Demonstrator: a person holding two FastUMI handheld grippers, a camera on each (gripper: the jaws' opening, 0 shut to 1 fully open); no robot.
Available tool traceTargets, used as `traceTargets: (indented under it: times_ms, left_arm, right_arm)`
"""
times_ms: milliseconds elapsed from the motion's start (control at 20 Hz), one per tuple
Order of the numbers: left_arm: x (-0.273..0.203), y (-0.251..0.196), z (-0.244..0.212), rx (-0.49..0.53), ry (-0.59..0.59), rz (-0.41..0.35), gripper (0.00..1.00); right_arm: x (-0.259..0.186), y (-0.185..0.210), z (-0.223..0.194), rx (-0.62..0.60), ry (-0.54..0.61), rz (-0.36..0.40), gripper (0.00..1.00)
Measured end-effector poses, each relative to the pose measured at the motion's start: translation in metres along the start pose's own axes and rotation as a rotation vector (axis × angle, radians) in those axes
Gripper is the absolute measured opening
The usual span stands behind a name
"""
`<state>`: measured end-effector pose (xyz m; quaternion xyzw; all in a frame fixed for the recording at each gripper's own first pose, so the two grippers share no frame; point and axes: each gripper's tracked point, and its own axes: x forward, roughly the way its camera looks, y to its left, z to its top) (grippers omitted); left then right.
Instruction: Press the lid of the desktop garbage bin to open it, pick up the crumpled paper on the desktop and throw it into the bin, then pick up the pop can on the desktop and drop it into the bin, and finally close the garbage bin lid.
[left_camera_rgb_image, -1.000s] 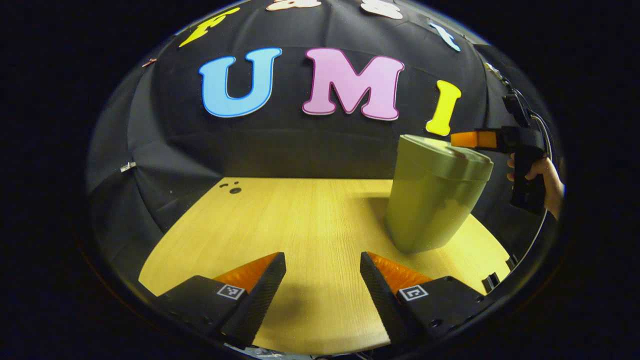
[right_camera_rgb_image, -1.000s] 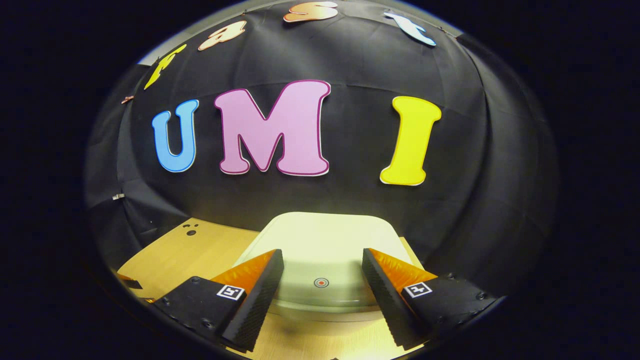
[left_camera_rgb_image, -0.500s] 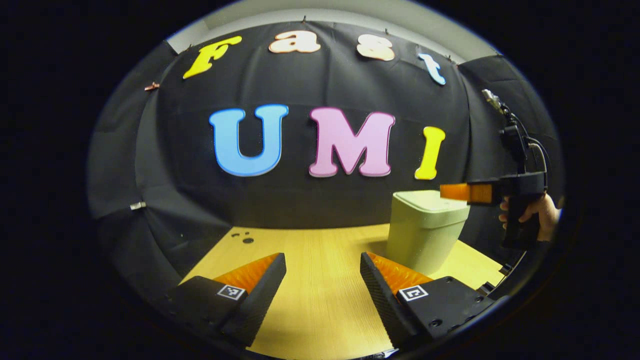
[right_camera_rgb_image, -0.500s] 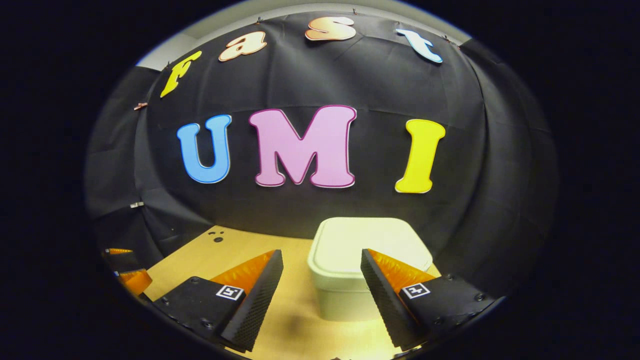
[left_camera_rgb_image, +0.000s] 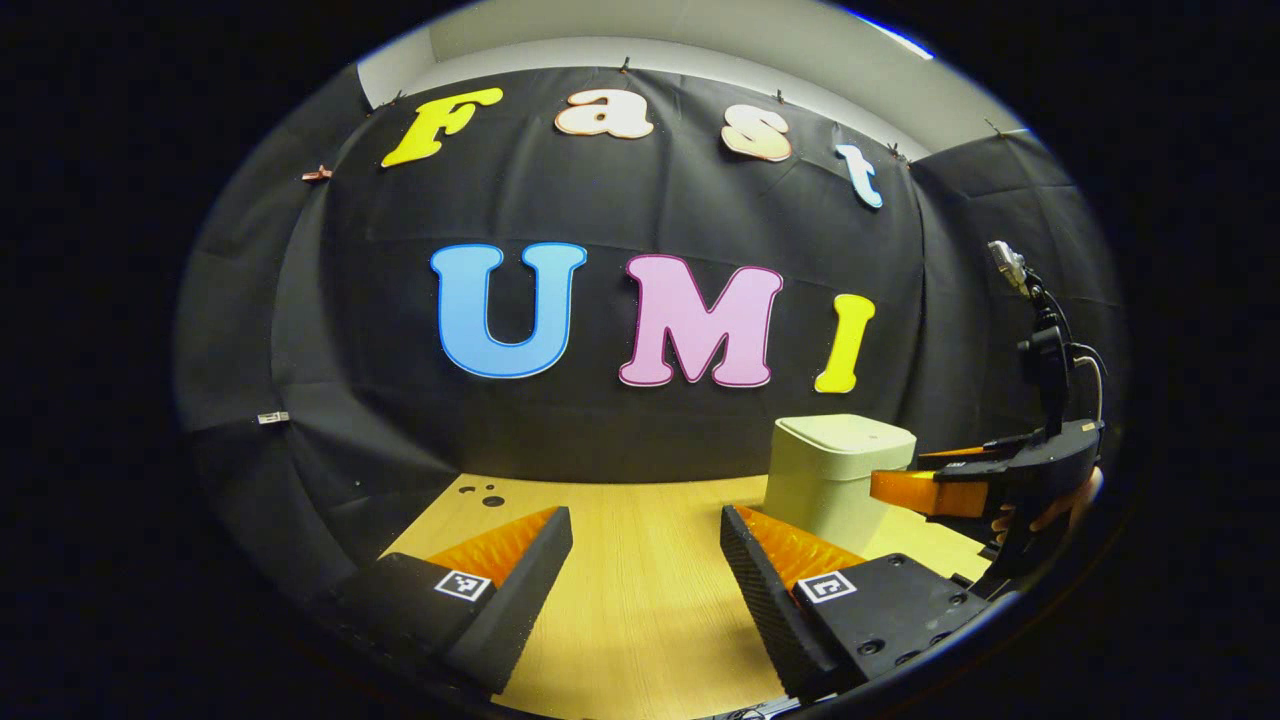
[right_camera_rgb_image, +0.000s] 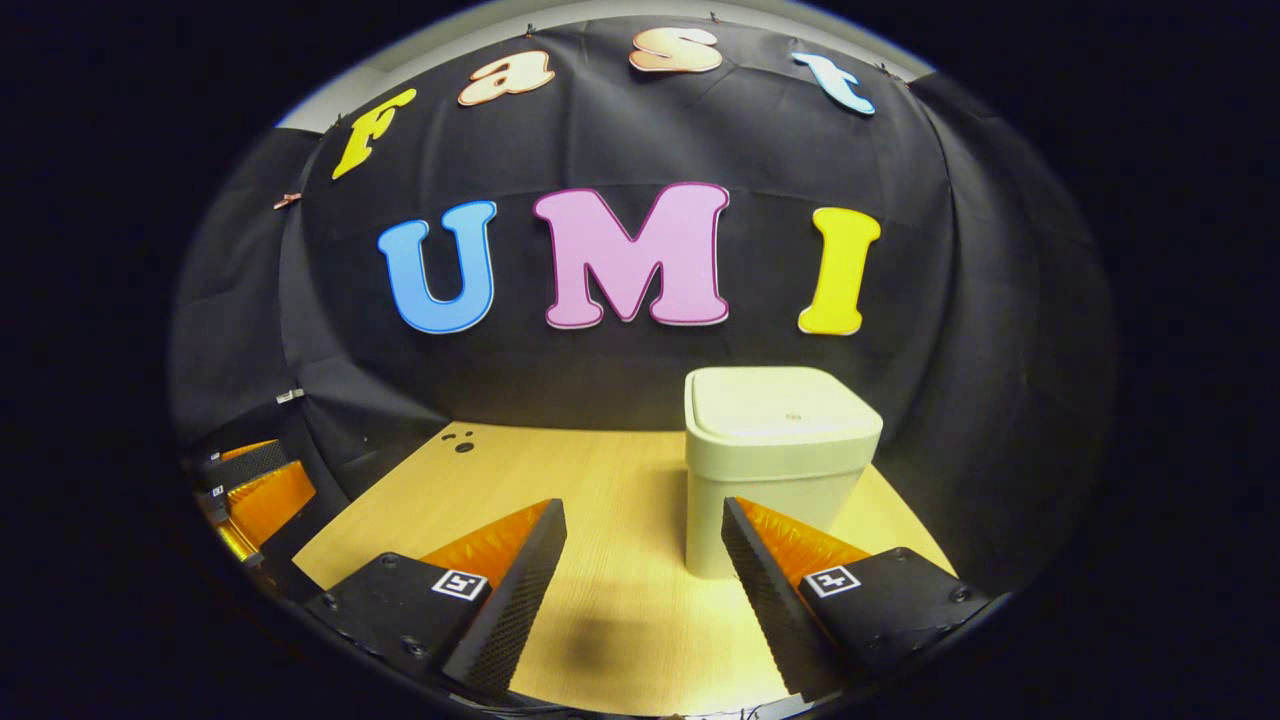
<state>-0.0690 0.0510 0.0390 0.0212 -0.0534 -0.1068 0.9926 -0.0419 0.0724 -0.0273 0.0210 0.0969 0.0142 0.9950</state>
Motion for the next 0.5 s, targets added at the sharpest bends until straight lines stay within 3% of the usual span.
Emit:
traceTargets:
  times_ms: [200,500]
  left_arm:
    - [-0.008,-0.004,-0.023,-0.043,0.05,-0.018,0.95]
    - [-0.011,-0.011,-0.06,-0.128,0.153,-0.013,0.96]
  right_arm:
    - [-0.012,0.003,-0.041,0.002,0.088,-0.019,0.99]
    - [-0.028,0.017,-0.076,-0.001,0.131,0.006,0.99]
